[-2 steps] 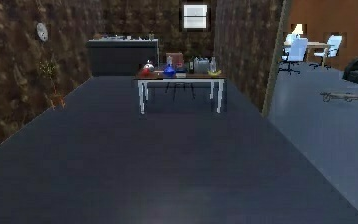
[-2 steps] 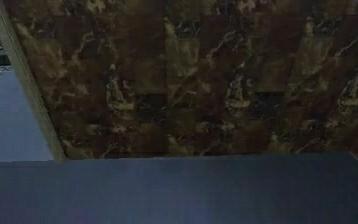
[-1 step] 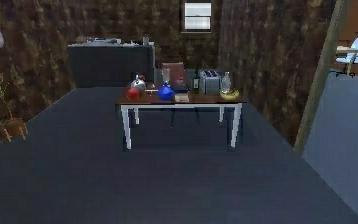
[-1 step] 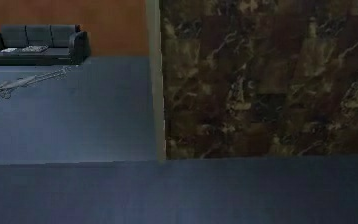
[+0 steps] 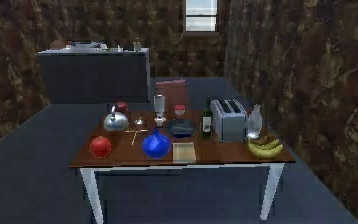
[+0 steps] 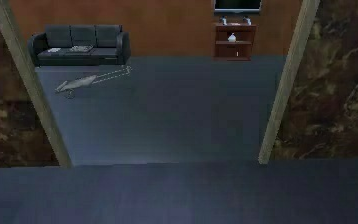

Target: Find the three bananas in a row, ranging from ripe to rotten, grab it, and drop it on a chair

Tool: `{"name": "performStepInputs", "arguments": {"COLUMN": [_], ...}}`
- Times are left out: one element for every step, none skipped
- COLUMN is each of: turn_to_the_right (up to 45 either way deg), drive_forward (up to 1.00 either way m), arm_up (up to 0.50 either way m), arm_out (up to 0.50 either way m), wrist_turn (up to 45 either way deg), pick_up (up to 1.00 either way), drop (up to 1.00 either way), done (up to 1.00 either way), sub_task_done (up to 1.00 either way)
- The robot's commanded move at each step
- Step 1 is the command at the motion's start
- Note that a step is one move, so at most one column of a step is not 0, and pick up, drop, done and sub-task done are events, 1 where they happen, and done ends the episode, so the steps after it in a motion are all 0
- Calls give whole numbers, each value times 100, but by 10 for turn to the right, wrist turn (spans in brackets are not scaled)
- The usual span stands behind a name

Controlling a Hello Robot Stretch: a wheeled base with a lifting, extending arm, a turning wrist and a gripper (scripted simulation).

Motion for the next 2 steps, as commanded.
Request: {"name": "performStepInputs", "arguments": {"turn_to_the_right": [-60,0], "drive_forward": [0,40], "arm_up": [0,0], "arm_out": [0,0], "wrist_turn": [0,0], "pick_up": [0,0], "drop": [0,0], "done": [0,0], "sub_task_done": [0,0]}}
